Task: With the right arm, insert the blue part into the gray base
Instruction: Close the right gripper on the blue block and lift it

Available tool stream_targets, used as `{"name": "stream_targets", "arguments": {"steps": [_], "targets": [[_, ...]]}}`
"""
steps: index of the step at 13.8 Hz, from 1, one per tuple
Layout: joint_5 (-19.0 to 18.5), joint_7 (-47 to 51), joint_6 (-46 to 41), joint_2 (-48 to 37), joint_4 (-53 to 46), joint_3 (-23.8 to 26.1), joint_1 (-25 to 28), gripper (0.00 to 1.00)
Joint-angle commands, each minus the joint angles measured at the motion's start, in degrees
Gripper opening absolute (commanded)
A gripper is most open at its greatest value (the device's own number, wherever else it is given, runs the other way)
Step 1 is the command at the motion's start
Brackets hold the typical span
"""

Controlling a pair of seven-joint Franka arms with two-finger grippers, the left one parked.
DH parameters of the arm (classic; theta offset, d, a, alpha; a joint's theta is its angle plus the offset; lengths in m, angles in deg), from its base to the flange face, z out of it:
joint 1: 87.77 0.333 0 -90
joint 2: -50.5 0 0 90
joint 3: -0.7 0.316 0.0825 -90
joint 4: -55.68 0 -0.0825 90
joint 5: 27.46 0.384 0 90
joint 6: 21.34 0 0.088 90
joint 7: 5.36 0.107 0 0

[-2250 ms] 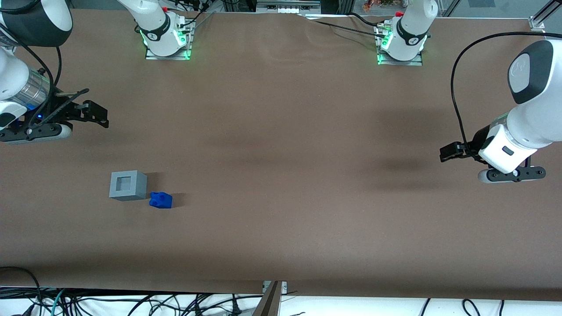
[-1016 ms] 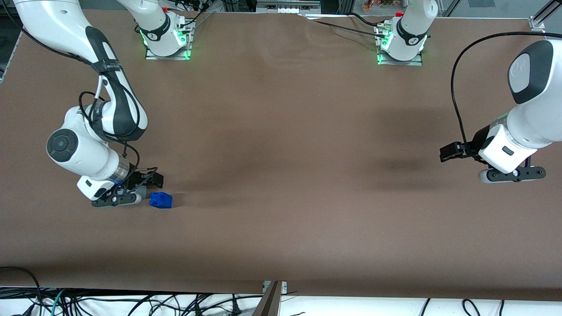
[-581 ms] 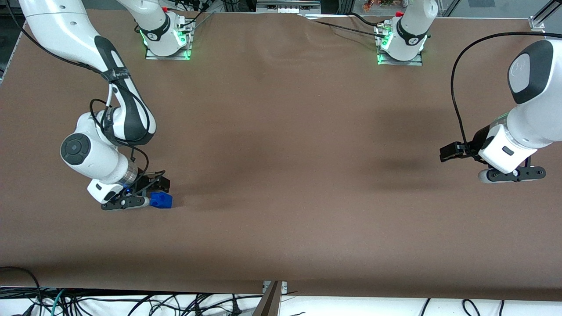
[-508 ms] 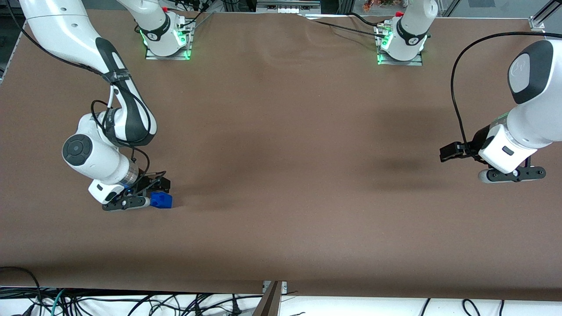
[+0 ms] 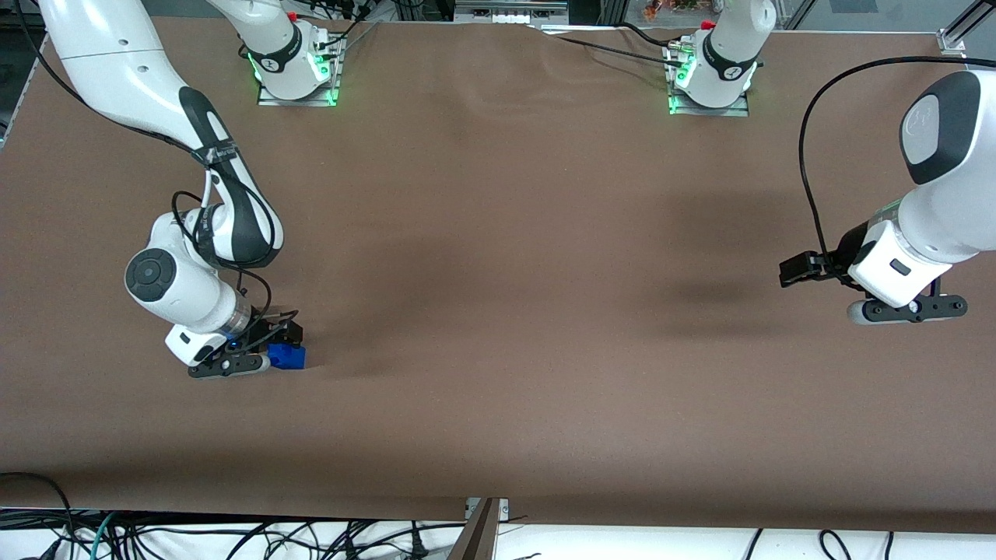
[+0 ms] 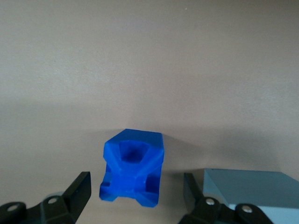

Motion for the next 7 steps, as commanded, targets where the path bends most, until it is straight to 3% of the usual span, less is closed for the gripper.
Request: {"name": "stream_targets", "arguments": {"steps": [1,3,7], "targets": [[-0.98,0.20,1.11,0.76,-0.78,-0.16,0.25,0.75],[-0.89,0.55,1.11,0.93,-0.87,-0.08,0.51,0.66],[-0.89,0.37,0.76,0.58,-0.95,-0.08,0.60,0.30]]}}
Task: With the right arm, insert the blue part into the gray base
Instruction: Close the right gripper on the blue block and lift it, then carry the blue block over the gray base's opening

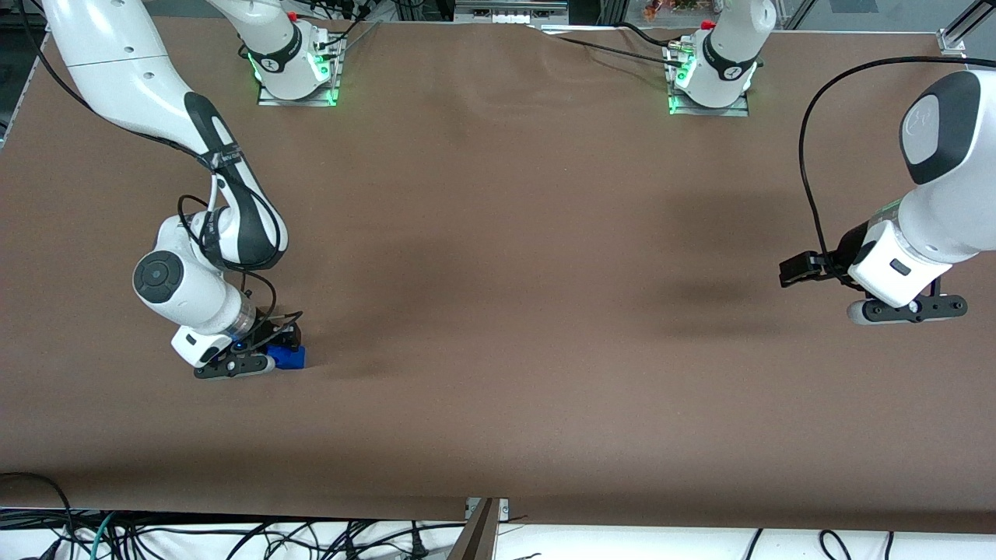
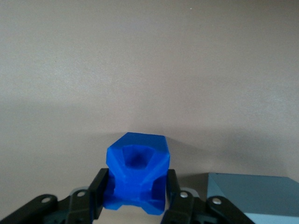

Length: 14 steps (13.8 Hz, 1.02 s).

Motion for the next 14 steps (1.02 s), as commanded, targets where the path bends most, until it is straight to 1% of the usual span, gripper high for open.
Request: {"name": "stream_targets", "arguments": {"steps": [1,2,3,6,8,9,11,13,14], "targets": [[-0.71,0.36,-0.33,-0.15,-0.92,-0.08,0.26,0.29],[-0.71,0.28,-0.85,-0.76,-1.09,-0.08,0.35,0.29],[-0.80,0.19,-3.47,-1.98,-1.27,-0.08,0.26,0.29],[-0.80,-1.47,-15.93,-7.16,-3.73,-0.08,-0.53,0.29],[-0.72,-7.08,-23.77,-10.25,-5.66,-0.08,-2.98,0.29],[-0.63,-10.94,-25.80,-10.61,-6.62,-0.34,-3.95,0.29],[-0.01,-17.89,-27.49,-10.52,-8.04,-3.40,-4.92,0.29],[2.61,-19.67,-27.49,-10.44,-7.86,-5.26,-5.10,0.29],[2.89,-19.42,-27.40,-10.17,-7.43,-5.44,-5.10,0.30]]}}
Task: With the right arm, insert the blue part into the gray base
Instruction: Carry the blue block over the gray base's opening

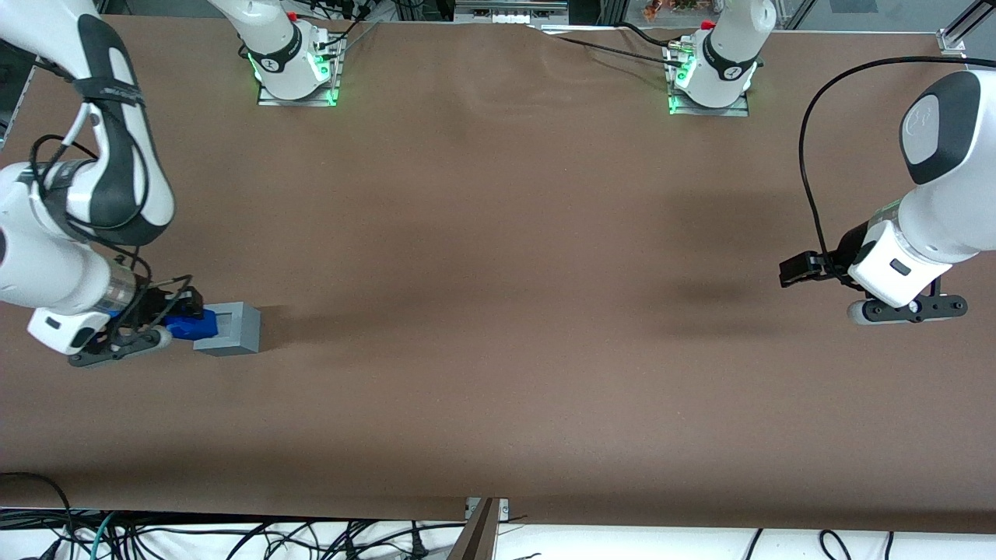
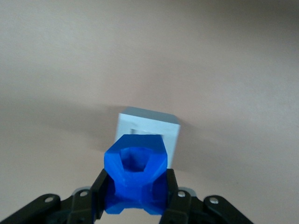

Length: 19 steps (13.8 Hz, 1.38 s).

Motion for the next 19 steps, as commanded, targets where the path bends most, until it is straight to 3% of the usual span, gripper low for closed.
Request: {"name": "stream_targets", "arguments": {"steps": [1,19], "targets": [[1.67,-0.48,-0.78,0.79,0.98,-0.77,0.30,0.30],[1.49,4.45,5.63,2.73,5.04,-0.95,0.47,0.30]]}}
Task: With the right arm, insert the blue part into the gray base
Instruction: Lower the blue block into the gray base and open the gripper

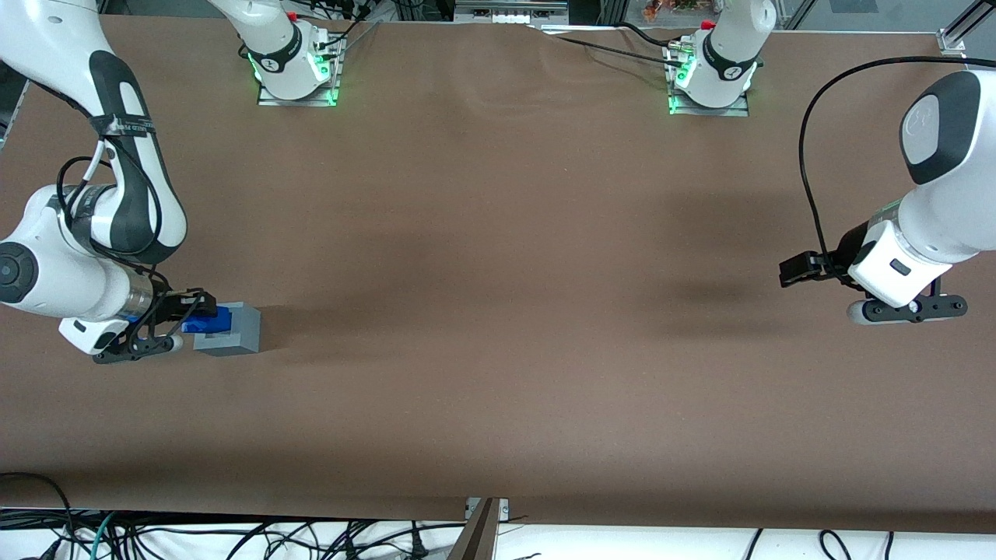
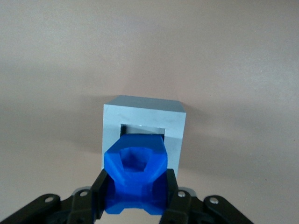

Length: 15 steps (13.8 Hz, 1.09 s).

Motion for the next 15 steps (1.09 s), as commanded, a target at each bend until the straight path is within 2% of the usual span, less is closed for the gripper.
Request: {"name": "stream_targets", "arguments": {"steps": [1,9,10,11,12,15], "targets": [[0.13,0.51,1.78,-0.36,0.71,-0.39,0.52,0.30],[-1.10,4.99,3.89,0.43,0.97,-0.12,0.61,0.31],[-1.01,5.43,3.90,0.43,1.32,-0.12,0.61,0.37],[-1.01,5.87,4.07,0.43,1.94,-0.12,0.61,0.61],[-0.92,6.13,4.42,0.43,2.03,-0.12,0.61,0.97],[-1.01,5.87,3.55,-1.76,1.77,0.14,0.61,0.99]]}}
